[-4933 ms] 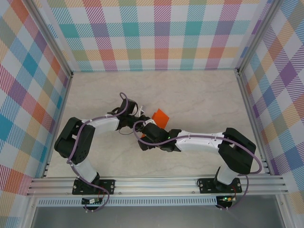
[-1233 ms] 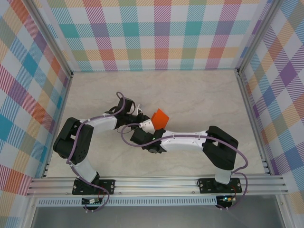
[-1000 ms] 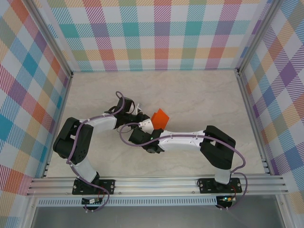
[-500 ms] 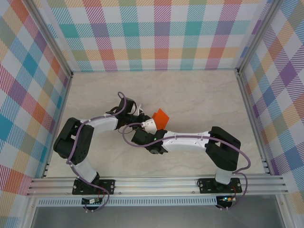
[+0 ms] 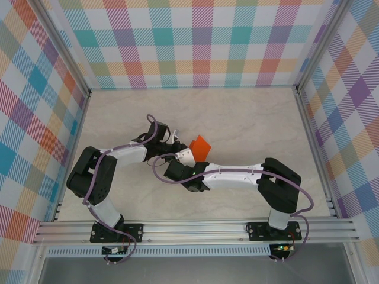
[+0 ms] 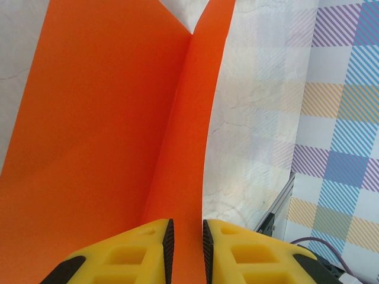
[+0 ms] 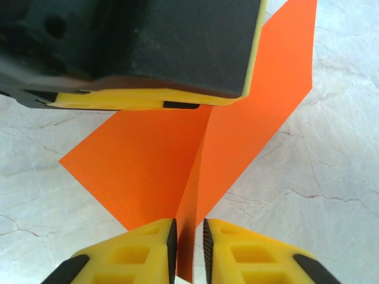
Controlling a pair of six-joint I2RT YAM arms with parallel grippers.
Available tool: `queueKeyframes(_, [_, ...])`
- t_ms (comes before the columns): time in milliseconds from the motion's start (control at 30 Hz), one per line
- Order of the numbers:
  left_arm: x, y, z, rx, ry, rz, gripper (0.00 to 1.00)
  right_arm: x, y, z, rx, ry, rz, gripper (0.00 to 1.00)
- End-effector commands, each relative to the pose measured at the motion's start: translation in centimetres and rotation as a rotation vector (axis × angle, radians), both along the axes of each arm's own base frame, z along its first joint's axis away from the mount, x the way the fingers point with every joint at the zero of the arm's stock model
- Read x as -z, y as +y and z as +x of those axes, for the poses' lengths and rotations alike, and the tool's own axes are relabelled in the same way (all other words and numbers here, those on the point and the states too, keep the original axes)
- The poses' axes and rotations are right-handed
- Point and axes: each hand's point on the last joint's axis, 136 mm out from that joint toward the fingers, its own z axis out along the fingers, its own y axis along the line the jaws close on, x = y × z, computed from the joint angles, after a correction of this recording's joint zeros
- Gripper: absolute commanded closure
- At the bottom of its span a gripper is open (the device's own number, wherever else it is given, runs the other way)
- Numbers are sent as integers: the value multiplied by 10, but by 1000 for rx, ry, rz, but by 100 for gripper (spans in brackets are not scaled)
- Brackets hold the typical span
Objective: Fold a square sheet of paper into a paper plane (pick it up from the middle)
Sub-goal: Fold the triangle a second time at the center of the table.
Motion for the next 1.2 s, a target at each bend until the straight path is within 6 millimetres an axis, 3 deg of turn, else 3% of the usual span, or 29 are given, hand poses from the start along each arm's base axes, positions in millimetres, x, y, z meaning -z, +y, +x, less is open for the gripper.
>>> queueKeyframes(0, [-8,-1,-3,12,-18,-1,77,-8,6,-4,-28,1,32,84])
queueKeyframes(267, [-4,7,-2,-20,-27,37,77,0,23,-11,-134,92,100,95])
queueKeyframes(500, [3,32,0,-125,-65,163,72,6,39,-17,-271,274,323,97])
queueKeyframes(667, [6,43,-1,-170,-80,199,63,6,35,-15,-323,342,390,96])
queueKeyframes(800, [2,36,-2,-164,-81,135,54,6,30,-12,-337,363,419,94])
queueKeyframes(1167, [20,25,1,-167,-15,88,45,7,11,-2,-325,398,502,90])
